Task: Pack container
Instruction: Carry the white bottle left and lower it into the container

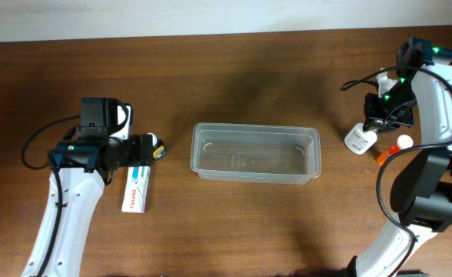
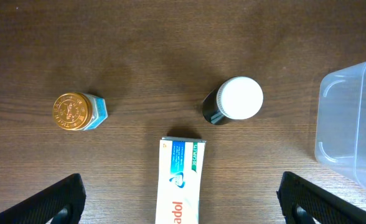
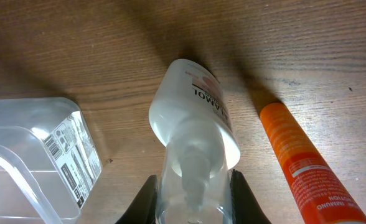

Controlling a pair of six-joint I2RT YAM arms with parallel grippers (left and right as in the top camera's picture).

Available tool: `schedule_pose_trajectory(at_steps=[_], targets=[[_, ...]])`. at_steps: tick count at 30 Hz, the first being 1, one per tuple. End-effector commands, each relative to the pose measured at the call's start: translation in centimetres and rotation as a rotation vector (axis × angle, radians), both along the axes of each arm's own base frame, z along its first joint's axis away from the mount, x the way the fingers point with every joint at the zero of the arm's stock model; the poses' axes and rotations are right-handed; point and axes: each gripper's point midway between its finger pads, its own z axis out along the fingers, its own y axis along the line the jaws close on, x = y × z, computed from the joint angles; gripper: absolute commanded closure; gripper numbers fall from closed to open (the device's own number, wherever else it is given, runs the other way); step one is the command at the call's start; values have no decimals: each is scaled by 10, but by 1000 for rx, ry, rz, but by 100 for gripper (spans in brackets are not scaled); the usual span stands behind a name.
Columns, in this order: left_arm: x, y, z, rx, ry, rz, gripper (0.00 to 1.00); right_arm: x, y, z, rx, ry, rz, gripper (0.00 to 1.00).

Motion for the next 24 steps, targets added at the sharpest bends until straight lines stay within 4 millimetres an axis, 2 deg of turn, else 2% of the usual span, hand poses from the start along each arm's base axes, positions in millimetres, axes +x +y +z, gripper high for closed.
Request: schedule_pose_trajectory(at_steps=[1,5,8,13,17,20,24], targets=[[6,0,7,-15,-26,11,1,7,9,19,32,-76,22,96],[7,0,8,-16,-31,11,1,3,15,42,17,-126,35,96],[7,0,8,-15,-32,11,1,-9,26,62,15,-143,58,96],[7,0,8,-16,-32,11,1,-28,57,105,1,-227,137,96],[7,0,8,-16,-32,11,1,-56,93,138,5,-282,209,96],[8,0,8,-16,-34,11,1,-68,114,152,15,-315,225,96],[8,0,8,-16,-34,11,1,-74,137,156,34,-322,243,95]])
